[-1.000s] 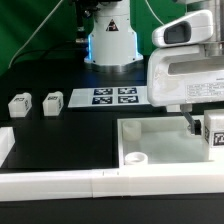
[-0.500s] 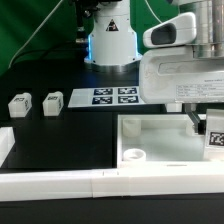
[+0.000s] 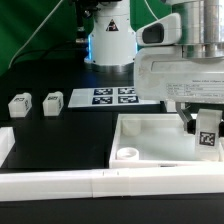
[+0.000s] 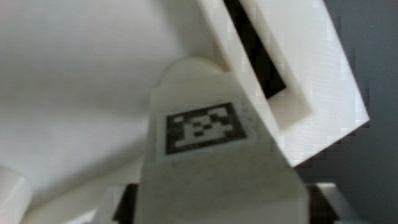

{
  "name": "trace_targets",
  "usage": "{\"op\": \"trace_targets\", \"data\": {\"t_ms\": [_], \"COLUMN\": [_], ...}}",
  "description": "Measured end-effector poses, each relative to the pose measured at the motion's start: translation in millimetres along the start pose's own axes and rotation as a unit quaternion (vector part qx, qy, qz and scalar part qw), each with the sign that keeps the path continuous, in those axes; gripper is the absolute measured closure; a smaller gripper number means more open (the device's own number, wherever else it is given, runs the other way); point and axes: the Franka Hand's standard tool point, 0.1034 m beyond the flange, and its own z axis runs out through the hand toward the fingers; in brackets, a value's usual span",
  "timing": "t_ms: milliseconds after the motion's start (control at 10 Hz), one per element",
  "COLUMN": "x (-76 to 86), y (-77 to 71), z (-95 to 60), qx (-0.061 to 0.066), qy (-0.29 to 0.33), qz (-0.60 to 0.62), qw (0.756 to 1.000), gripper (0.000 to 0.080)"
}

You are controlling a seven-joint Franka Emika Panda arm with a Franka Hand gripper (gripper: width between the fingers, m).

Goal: Assemble one leg

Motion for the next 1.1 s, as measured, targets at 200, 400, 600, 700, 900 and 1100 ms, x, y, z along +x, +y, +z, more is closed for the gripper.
{"op": "trace_targets", "data": {"t_ms": [200, 400, 600, 700, 900, 1100], "x": [0.0, -0.2, -4.1, -2.8, 0.0, 0.0], "y": [0.0, 0.0, -4.0, -7.9, -13.7, -18.5], "z": [0.0, 0.3, -9.0, -25.2, -47.8, -56.0], "qx": [0.0, 0.0, -0.004, -0.005, -0.003, 0.001], "qy": [0.0, 0.0, -0.016, -0.028, -0.037, -0.035], "qz": [-0.005, -0.006, -0.009, -0.01, -0.009, -0.011], "qw": [1.0, 1.0, 1.0, 1.0, 0.999, 0.999], "gripper": [0.0485, 0.0377, 0.0242, 0.0167, 0.0155, 0.015]}}
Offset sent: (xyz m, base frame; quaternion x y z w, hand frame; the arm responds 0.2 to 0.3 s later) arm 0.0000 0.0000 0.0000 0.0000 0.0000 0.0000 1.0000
